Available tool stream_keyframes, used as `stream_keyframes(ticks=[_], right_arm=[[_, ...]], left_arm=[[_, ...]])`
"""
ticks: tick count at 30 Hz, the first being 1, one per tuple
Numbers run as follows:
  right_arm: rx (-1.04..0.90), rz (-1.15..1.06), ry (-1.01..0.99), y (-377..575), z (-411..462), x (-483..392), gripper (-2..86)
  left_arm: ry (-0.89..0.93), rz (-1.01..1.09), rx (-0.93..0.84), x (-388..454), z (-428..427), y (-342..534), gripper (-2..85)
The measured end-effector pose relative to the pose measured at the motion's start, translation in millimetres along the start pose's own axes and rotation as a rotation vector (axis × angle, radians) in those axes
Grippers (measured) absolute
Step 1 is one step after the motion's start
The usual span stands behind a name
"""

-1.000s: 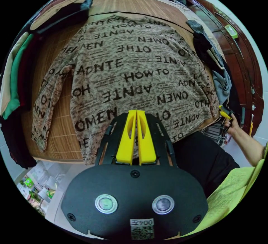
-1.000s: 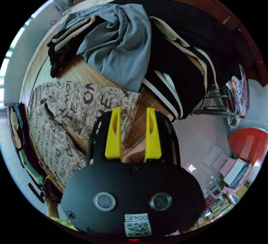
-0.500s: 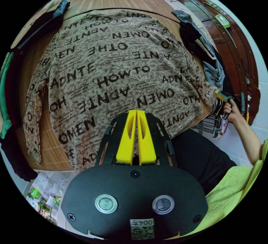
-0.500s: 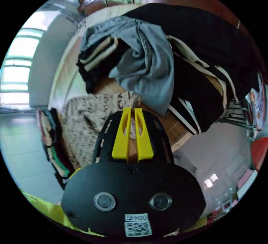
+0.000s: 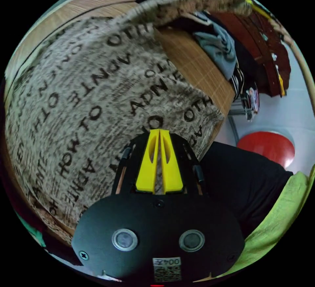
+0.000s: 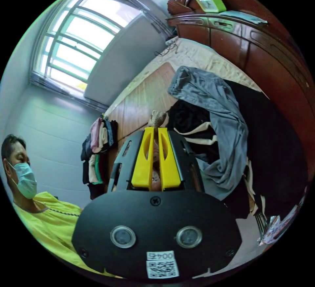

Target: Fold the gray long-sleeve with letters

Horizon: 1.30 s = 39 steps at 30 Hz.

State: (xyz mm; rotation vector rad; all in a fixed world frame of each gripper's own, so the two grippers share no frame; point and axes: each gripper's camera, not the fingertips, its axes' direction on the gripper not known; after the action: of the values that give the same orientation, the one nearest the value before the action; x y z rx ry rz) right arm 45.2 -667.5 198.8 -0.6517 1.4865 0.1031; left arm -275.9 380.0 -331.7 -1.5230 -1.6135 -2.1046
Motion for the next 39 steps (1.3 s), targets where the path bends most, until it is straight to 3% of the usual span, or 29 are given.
stream_keyframes(ticks=[3,6,11,18,23,26,31,33,39], right_arm=[[-0.031,-0.015,-0.077,-17,3,-17,2.3],[-0.112,0.0,-0.174,-31,20,-36,3.1],[-0.254,-0.003,-0.431,-20,73,-112,3.6],[-0.359,-0.003,-0.562,72,195,-240,3.8],[-0.324,-0.223,-0.397,168,330,-330,5.4],[-0.442,-0.367,-0.334,216,414,-359,7.6],[-0.446,-0.516,-0.274,251,438,-370,9.9],[-0.4,-0.519,-0.173,252,426,-351,9.9],[-0.295,-0.447,0.459,239,399,-231,8.7]], left_arm=[[0.07,0.07,-0.078,15,27,-14,0.1],[0.089,0.063,-0.048,19,25,-19,0.1],[0.147,-0.082,0.032,-19,5,-7,0.1],[0.19,-0.407,0.211,-113,-38,59,0.1],[0.197,-0.634,0.321,-166,-50,121,0.1],[0.185,-0.712,0.328,-185,-44,150,0.2],[0.163,-0.77,0.325,-202,-34,172,0.2],[0.157,-0.779,0.336,-205,-36,173,0.2],[0.1,-0.688,0.449,-206,-69,134,0.4]])
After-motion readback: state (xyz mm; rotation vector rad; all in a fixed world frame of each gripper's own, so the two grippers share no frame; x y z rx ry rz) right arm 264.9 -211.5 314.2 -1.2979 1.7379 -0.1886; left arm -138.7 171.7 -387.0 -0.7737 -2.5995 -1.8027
